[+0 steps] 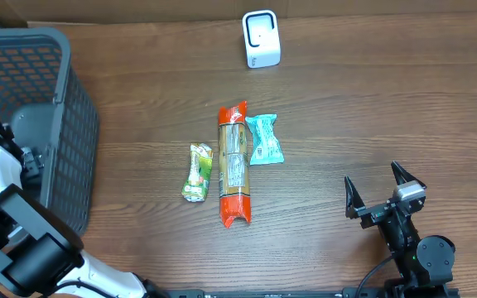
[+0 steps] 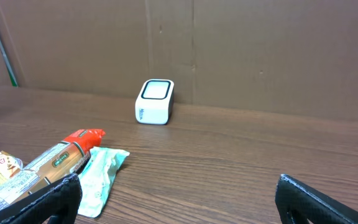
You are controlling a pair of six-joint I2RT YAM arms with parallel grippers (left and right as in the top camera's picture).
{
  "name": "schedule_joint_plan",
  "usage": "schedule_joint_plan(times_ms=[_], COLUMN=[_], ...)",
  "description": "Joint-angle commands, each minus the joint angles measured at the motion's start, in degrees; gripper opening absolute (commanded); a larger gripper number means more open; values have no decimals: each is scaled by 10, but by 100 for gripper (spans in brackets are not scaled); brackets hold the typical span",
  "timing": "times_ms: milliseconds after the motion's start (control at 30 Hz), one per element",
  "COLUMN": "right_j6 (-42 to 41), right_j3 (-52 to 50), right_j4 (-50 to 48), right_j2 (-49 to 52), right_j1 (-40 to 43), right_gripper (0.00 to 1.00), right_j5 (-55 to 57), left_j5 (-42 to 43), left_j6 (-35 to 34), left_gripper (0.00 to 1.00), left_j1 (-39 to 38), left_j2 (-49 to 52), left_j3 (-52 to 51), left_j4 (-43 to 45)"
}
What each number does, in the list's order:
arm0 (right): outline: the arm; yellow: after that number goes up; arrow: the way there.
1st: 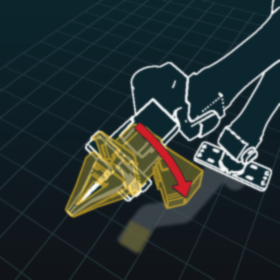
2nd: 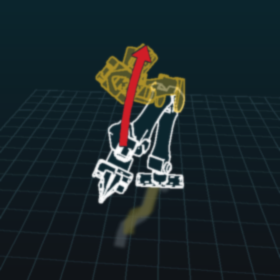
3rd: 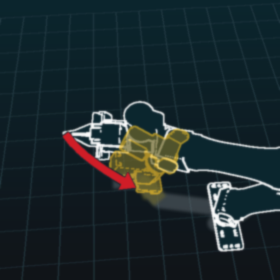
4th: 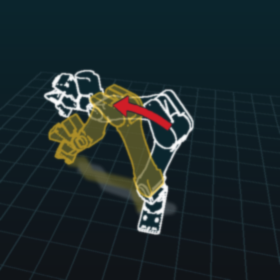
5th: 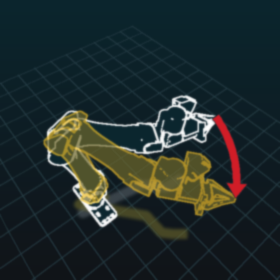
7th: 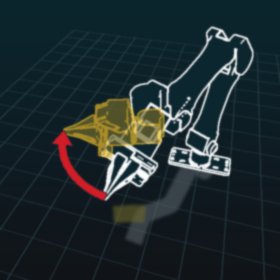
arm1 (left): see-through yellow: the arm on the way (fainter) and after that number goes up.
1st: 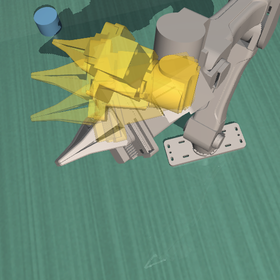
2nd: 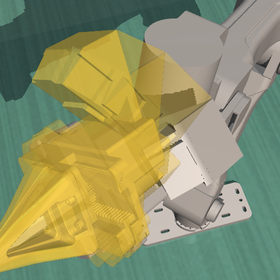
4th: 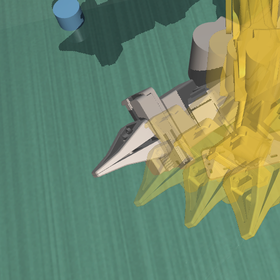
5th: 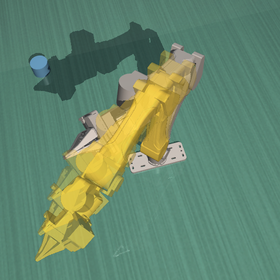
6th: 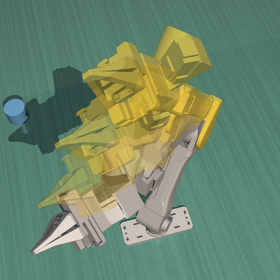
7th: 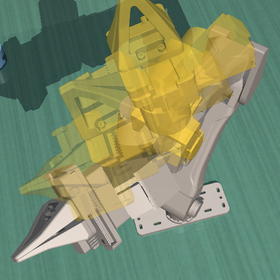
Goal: Scan the item barcode
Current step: 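Reach the left gripper into the basket toward the white Pantene tube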
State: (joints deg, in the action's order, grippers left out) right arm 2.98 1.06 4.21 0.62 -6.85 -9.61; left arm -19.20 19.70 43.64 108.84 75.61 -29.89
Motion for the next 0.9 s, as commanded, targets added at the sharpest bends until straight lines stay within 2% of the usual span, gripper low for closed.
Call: schedule_joint_plan(times_ms=[0, 33, 100, 133, 267, 367, 400, 633, 867], right_j6=[1, 1, 1, 1, 1, 1, 1, 1, 1], right_j3=[-6, -6, -6, -6, -6, -6, -6, -6, -6], right_j4=[-2, -2, -2, -2, -2, -2, -2, -2, -2], right_j2=[-5, -5, -5, -5, -5, -5, -4, -4, -4], right_j1=[-3, -3, -3, -3, -3, -3, -3, -3, -3], right_gripper=[100, 100, 100, 100, 100, 100, 100, 100, 100], right_j5=[6, 6, 6, 6, 6, 6, 6, 6, 6], left_j5=[-39, -36, -27, -19, -2, -3, -3, -3, -2], left_j6=[11, 10, 4, 4, -14, -21, -21, -23, -125], left_gripper=[99, 99, 90, 79, 46, 7, 4, 4, 4], left_j1=[16, 18, 18, 18, 12, 5, 1, -38, -99], left_j2=[30, 35, 45, 50, 58, 58, 57, 26, -68], left_j3=[-6, -6, -6, -6, -6, -6, -5, 11, 106], left_j4=[-2, -3, -6, -10, -18, -21, -24, -41, -74])
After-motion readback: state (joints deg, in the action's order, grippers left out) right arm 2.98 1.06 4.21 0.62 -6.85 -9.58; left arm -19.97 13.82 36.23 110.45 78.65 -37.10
